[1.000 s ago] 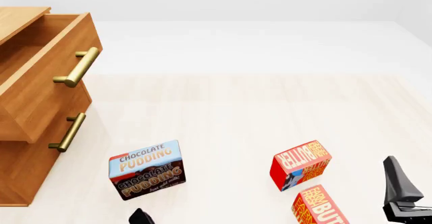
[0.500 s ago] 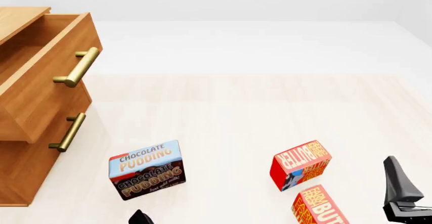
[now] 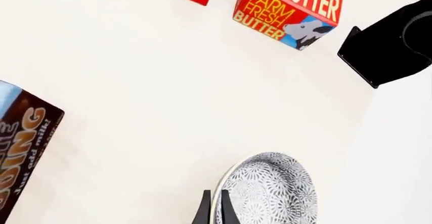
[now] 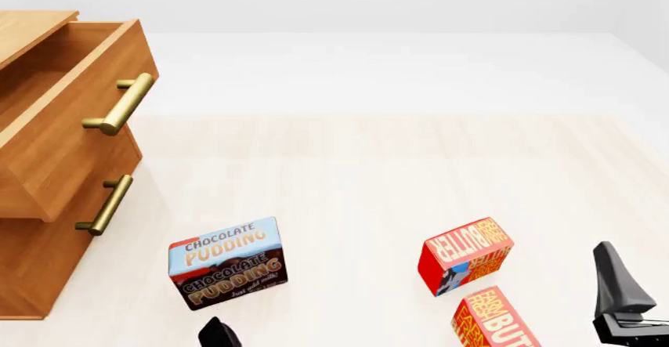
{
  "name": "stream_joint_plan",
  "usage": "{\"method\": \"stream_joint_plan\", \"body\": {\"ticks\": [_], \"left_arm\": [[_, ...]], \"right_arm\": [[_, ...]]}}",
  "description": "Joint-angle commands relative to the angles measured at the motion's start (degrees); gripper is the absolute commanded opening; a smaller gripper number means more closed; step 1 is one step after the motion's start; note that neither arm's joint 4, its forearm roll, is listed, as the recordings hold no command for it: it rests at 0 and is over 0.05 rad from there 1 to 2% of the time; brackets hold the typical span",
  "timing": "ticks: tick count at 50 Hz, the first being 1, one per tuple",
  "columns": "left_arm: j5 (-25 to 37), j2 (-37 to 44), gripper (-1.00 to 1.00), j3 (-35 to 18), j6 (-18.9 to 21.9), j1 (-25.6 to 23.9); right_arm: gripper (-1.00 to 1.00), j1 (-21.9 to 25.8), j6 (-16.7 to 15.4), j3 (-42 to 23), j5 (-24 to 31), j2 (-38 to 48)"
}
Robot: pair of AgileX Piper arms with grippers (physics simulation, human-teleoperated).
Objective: Put the bowl in the top drawer of the cabinet.
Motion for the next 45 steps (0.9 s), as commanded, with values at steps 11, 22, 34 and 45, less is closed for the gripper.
{"method": "stream_joint_plan", "body": {"ticks": [11, 22, 34, 45], "left_arm": [[11.36, -7.04, -1.0, -7.38, 5.0, 2.65], [19.7, -10.25, -1.0, -13.57, 9.22, 6.63], [25.6, -11.43, -1.0, -20.33, 13.28, 10.67], [31.62, -14.12, -1.0, -26.1, 16.38, 13.69]], "right_arm": [[1.0, 0.81, 0.16, -0.01, -0.16, -0.13], [1.0, 1.28, 0.18, -0.01, -0.23, -0.16], [1.0, 1.81, 0.13, -0.01, -0.39, -0.21], [1.0, 2.13, 0.05, -0.02, -0.46, -0.23]]}}
